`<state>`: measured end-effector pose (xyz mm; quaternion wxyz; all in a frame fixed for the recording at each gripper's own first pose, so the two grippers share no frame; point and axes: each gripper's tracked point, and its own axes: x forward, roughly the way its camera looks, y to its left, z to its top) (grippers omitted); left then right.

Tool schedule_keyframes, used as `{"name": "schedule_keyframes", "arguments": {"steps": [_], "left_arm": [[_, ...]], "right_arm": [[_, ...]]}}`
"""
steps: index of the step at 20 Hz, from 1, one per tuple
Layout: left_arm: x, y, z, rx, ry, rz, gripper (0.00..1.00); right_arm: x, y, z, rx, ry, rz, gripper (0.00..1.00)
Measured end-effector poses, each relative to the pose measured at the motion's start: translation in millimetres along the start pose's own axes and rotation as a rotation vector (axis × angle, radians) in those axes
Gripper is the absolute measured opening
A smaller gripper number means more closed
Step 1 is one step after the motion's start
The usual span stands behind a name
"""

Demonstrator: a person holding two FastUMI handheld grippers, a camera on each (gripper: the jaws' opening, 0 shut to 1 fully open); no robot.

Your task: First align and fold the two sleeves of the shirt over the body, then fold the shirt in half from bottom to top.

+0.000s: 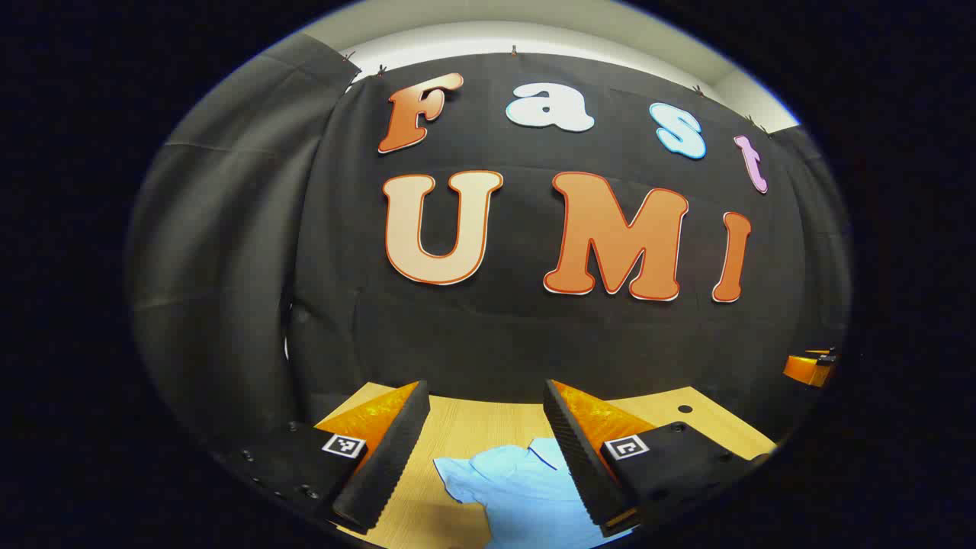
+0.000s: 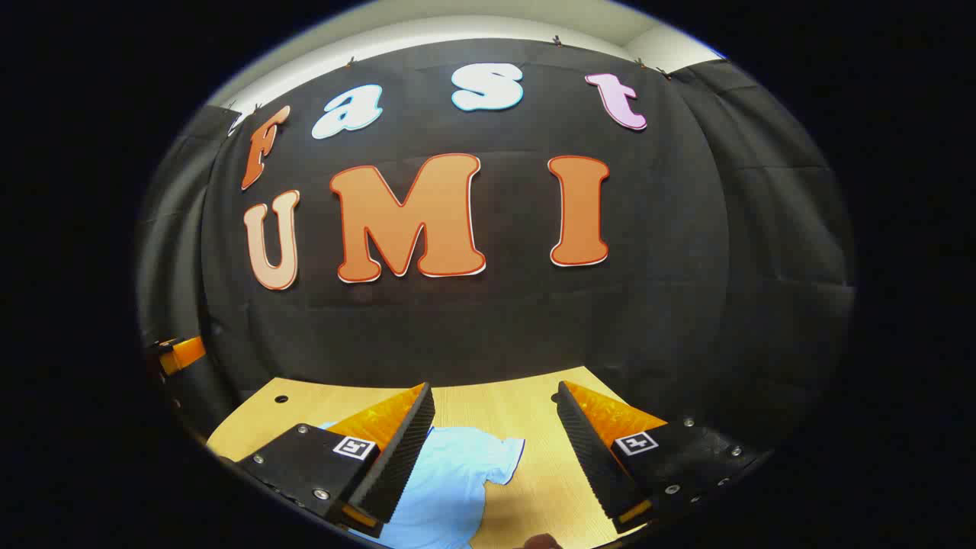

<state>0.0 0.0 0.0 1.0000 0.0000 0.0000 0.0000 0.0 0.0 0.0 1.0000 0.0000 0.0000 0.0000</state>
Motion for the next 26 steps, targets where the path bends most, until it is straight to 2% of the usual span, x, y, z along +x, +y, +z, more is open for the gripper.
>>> {"name": "schedule_keyframes", "arguments": {"steps": [2, 5, 10, 15, 22, 24, 26], "left_arm": [[3.3, -14.2, -3.2, -0.042, 0.022, -0.028, 0.98], [8.7, -30.0, 5.9, -0.031, 0.019, -0.036, 0.98], [4.9, -34.8, 22.4, -0.037, -0.03, 0.004, 0.98], [7.8, -32.0, 16.5, -0.024, -0.018, 0.057, 0.98], [43.0, -33.1, 13.6, 0.025, -0.01, 0.002, 0.98], [50.3, -27.9, 8.8, 0.022, 0.005, -0.009, 0.98], [56.1, -16.6, 6.6, 0.016, 0.011, -0.01, 0.98]], "right_arm": [[5.2, -7.4, 4.1, -0.051, -0.008, -0.016, 0.98], [14.8, -9.5, 4.8, -0.075, 0.016, 0.019, 0.98], [33.9, -9.5, -1.2, -0.055, 0.041, 0.084, 0.99], [44.8, 0.0, -17.0, 0.033, 0.143, 0.152, 0.99], [55.1, -10.4, -39.1, 0.07, 0.225, 0.07, 0.98], [58.6, -13.1, -51.9, 0.075, 0.29, 0.04, 0.98], [61.6, -4.7, -64.5, 0.098, 0.366, 0.047, 0.98]]}}
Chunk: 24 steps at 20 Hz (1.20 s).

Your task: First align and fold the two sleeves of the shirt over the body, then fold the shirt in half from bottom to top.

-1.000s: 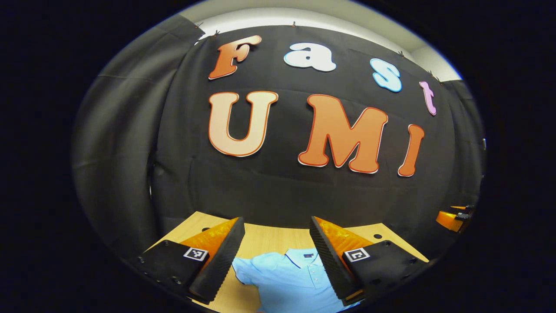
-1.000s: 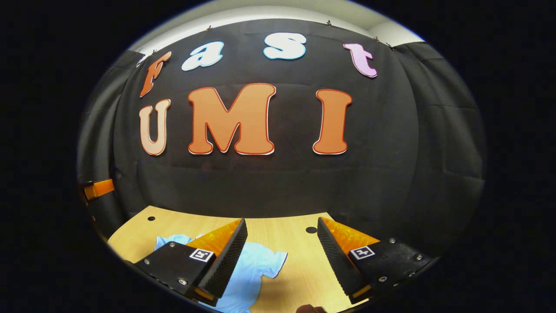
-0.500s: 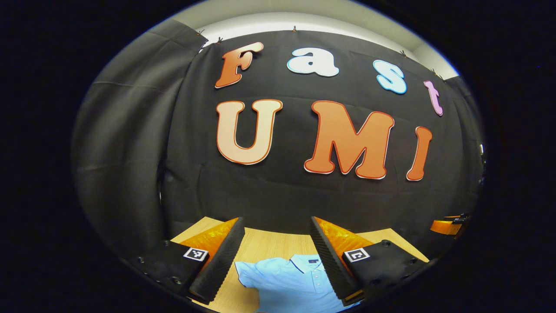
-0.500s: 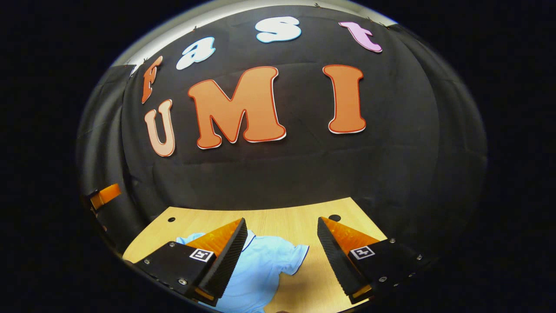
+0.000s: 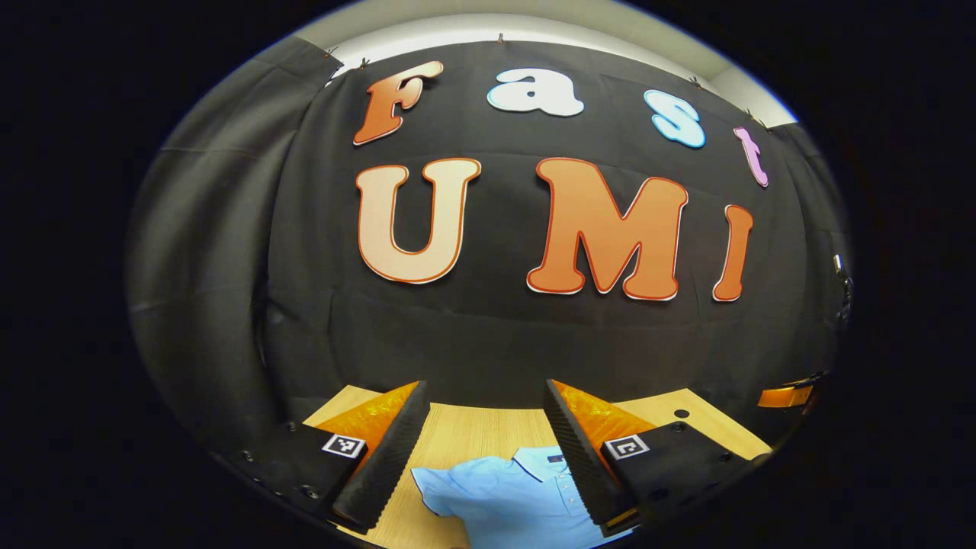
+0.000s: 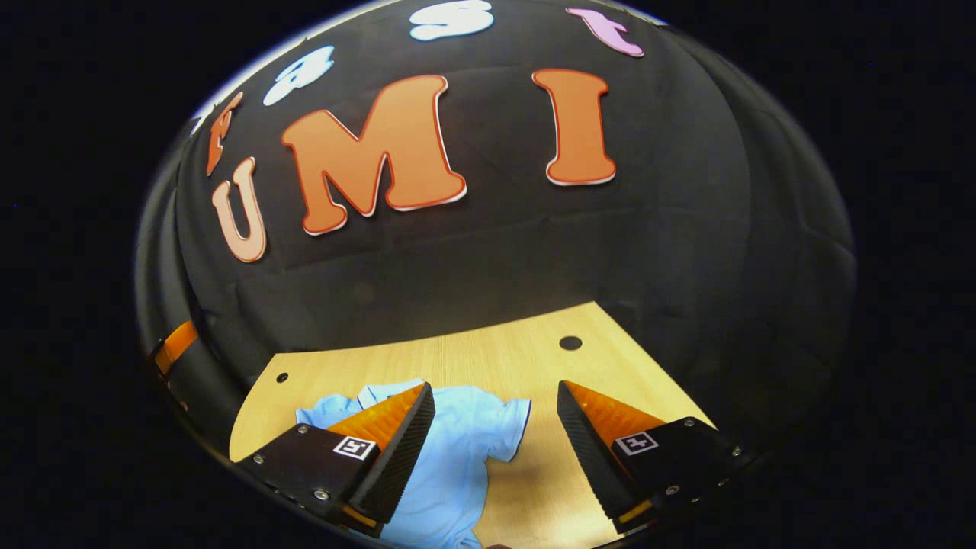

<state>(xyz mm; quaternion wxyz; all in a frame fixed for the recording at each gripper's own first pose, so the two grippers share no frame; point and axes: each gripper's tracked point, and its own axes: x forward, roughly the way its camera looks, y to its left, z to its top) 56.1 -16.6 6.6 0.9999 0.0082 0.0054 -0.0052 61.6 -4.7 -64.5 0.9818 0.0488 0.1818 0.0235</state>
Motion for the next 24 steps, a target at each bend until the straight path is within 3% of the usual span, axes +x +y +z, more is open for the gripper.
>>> {"name": "schedule_keyframes", "arguments": {"steps": [8, 10, 14, 20, 24], "left_arm": [[11.3, 37.1, -17.7, -0.021, 0.038, 0.028, 0.98], [13.7, 44.3, -21.7, -0.022, 0.05, 0.037, 0.98], [13.2, 58.1, -25.8, -0.019, 0.056, 0.058, 0.98], [14.4, 82.6, -42.2, -0.034, 0.092, 0.109, 0.98], [15.2, 93.6, -52.8, -0.034, 0.123, 0.141, 0.98]], "right_arm": [[59.5, 1.6, -37.9, -0.033, 0.316, -0.015, 0.98], [79.4, 7.6, -43.0, 0.006, 0.392, 0.01, 0.98], [127.5, -11.0, -56.6, -0.058, 0.487, -0.044, 0.98], [176.3, -20.4, -106.5, -0.057, 0.681, -0.076, 0.98], [201.9, -44.2, -138.0, -0.06, 0.772, -0.15, 0.99]]}}
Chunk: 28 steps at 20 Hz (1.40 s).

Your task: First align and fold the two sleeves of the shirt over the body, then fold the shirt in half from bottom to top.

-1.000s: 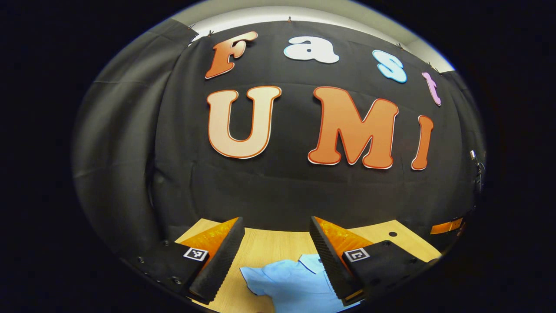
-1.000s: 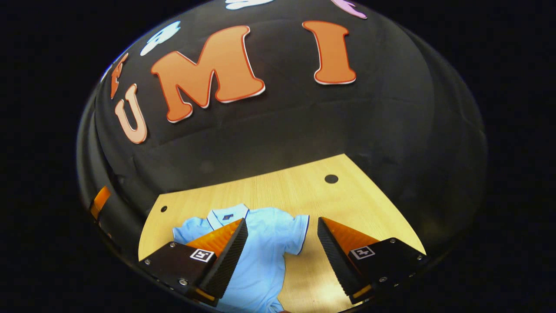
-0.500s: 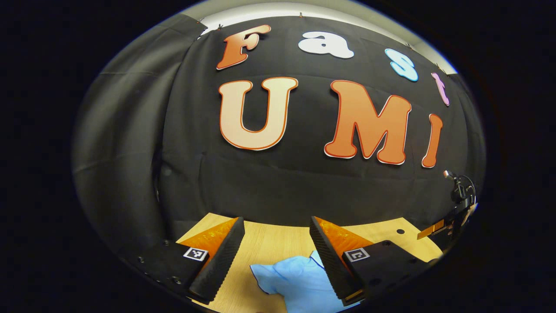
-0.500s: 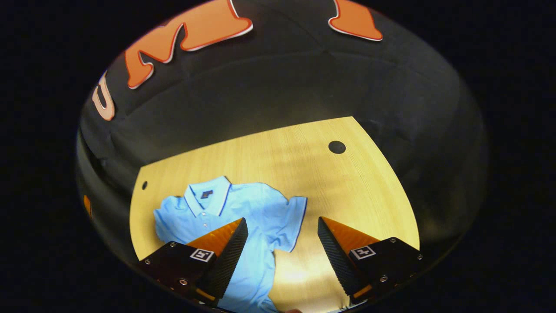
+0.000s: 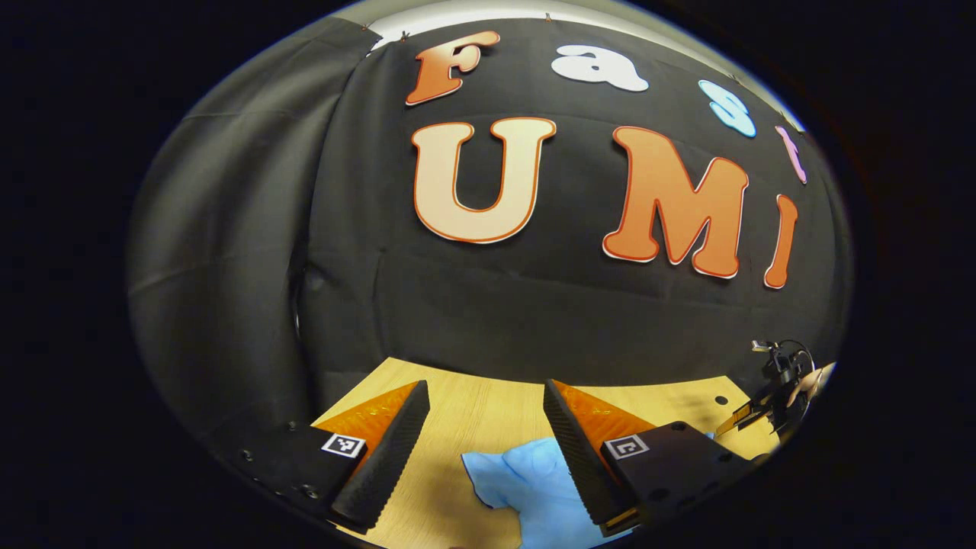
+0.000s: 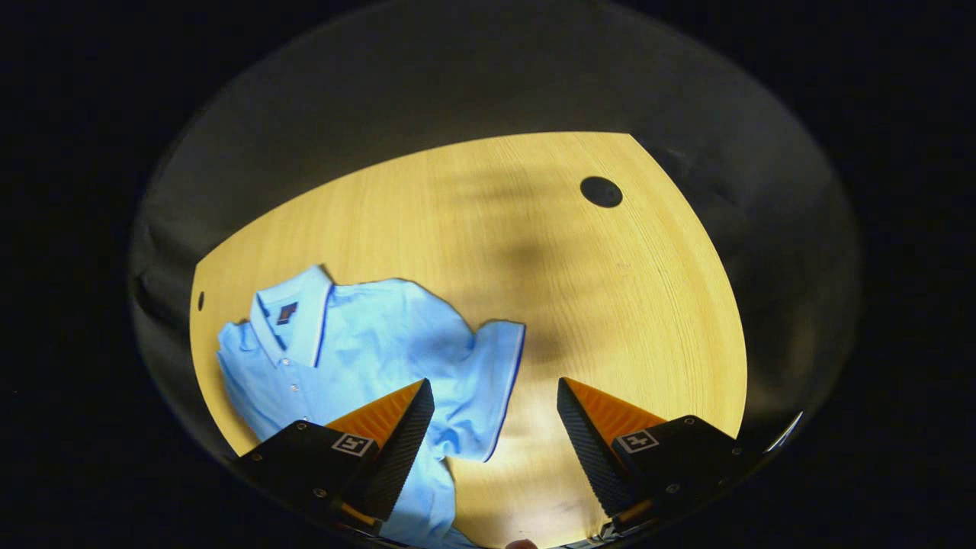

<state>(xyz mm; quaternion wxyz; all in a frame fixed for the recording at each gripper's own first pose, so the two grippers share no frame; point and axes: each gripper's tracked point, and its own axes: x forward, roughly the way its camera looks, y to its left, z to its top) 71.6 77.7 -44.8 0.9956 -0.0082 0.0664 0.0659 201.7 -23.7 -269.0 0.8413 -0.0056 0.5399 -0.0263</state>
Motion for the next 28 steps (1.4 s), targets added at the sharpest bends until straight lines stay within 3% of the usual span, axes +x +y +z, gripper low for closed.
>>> {"name": "schedule_keyframes", "arguments": {"steps": [2, 3, 5, 9, 17, 21, 22, 23, 24, 25, 26, 27, 28], "left_arm": [[0.9, 2.8, -1.4, -0.001, 0.005, 0.009, 0.94], [2.4, 4.3, -2.0, -0.001, 0.008, 0.014, 0.98], [3.7, 5.2, -5.4, -0.002, 0.017, 0.021, 0.95], [7.5, 1.4, -11.4, -0.013, 0.038, 0.021, 1.0], [12.6, -1.9, -21.1, -0.02, 0.069, 0.026, 0.98], [13.6, -2.7, -25.8, -0.036, 0.079, 0.024, 0.98], [12.4, -3.3, -26.4, -0.037, 0.081, 0.024, 0.98], [12.5, -3.0, -27.3, -0.038, 0.083, 0.023, 0.98], [12.5, -3.7, -28.8, -0.04, 0.086, 0.022, 0.98], [12.0, -3.8, -29.2, -0.04, 0.088, 0.021, 1.0], [10.9, -2.9, -31.1, -0.039, 0.089, 0.022, 0.98], [8.4, -1.1, -31.5, -0.037, 0.09, 0.023, 0.98], [8.2, 1.6, -32.0, -0.034, 0.09, 0.024, 0.98]], "right_arm": [[13.2, -7.5, -2.1, 0.001, 0.032, -0.018, 0.99], [20.1, -10.1, -4.9, 0.001, 0.043, -0.03, 0.99], [28.2, -11.1, -8.0, 0.001, 0.065, -0.034, 0.99], [36.6, -11.1, -15.2, -0.021, 0.097, -0.036, 0.99], [44.2, -12.6, -21.2, -0.008, 0.129, -0.04, 0.99], [42.4, -12.8, -19.4, 0.004, 0.126, -0.043, 0.92], [42.7, -11.7, -19.7, 0.004, 0.127, -0.043, 0.85], [42.5, -12.0, -20.4, 0.002, 0.127, -0.043, 0.84], [42.8, -11.0, -20.1, 0.002, 0.123, -0.042, 0.65], [41.7, -10.3, -21.4, 0.003, 0.121, -0.041, 0.59], [41.2, -8.3, -21.2, 0.0, 0.117, -0.04, 0.43], [41.5, -3.9, -22.1, -0.005, 0.111, -0.036, 0.37], [42.1, 0.8, -22.0, -0.016, 0.103, -0.034, 0.21]]}}
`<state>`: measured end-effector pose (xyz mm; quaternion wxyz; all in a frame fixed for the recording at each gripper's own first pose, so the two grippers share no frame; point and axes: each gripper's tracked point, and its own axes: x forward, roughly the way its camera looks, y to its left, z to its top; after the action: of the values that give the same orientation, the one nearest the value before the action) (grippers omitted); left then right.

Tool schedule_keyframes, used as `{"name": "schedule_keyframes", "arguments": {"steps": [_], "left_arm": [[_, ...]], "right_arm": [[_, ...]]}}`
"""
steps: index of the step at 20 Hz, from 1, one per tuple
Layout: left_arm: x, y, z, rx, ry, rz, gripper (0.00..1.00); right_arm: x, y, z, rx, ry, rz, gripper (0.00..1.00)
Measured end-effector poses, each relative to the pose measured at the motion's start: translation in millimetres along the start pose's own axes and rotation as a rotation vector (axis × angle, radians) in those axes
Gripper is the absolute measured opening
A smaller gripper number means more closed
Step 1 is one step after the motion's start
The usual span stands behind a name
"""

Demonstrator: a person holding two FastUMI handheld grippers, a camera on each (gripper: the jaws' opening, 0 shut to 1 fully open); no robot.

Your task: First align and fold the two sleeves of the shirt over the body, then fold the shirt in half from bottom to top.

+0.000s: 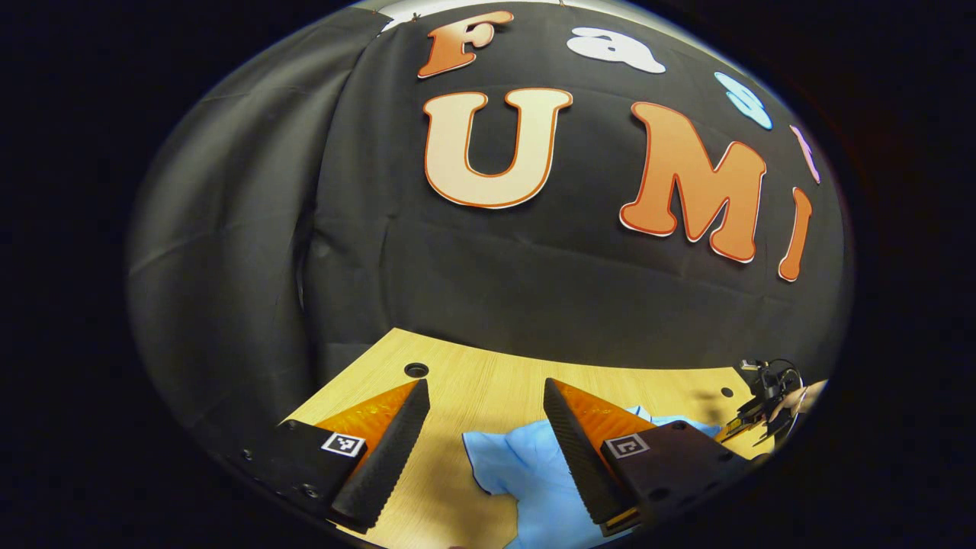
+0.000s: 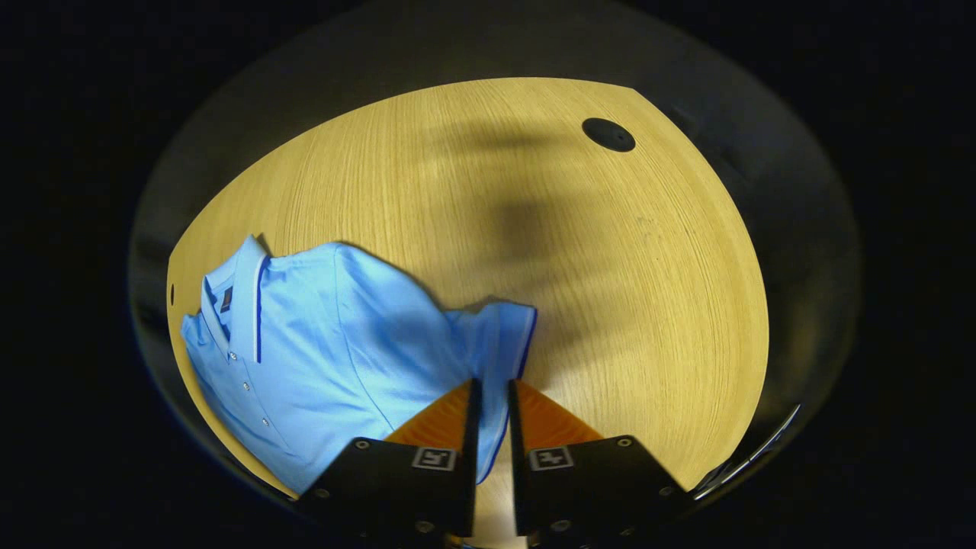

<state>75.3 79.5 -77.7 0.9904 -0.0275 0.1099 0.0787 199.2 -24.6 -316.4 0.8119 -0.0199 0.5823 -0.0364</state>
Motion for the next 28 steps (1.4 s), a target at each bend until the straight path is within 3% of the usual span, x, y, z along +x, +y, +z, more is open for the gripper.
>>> {"name": "schedule_keyframes", "arguments": {"steps": [2, 4, 12, 17, 28], "left_arm": [[-3.0, 5.1, 0.2, 0.004, -0.001, 0.004, 0.98], [-4.5, 12.9, 0.1, 0.013, -0.001, 0.01, 0.98], [-16.0, 52.5, 8.1, 0.006, -0.029, 0.021, 0.98], [-19.9, 84.3, 11.6, -0.021, -0.038, 0.03, 0.98], [-22.5, 153.6, -0.9, -0.054, -0.018, 0.083, 0.98]], "right_arm": [[0.4, 2.3, 0.2, -0.029, -0.017, -0.008, 0.04], [-7.4, 6.9, -3.7, -0.018, -0.004, -0.012, 0.01], [-73.2, 59.6, 17.5, -0.012, -0.123, 0.082, 0.0], [-105.3, 118.6, 11.6, -0.07, -0.154, 0.145, 0.0], [-104.3, 242.6, -19.2, -0.18, -0.12, 0.225, 0.01]]}}
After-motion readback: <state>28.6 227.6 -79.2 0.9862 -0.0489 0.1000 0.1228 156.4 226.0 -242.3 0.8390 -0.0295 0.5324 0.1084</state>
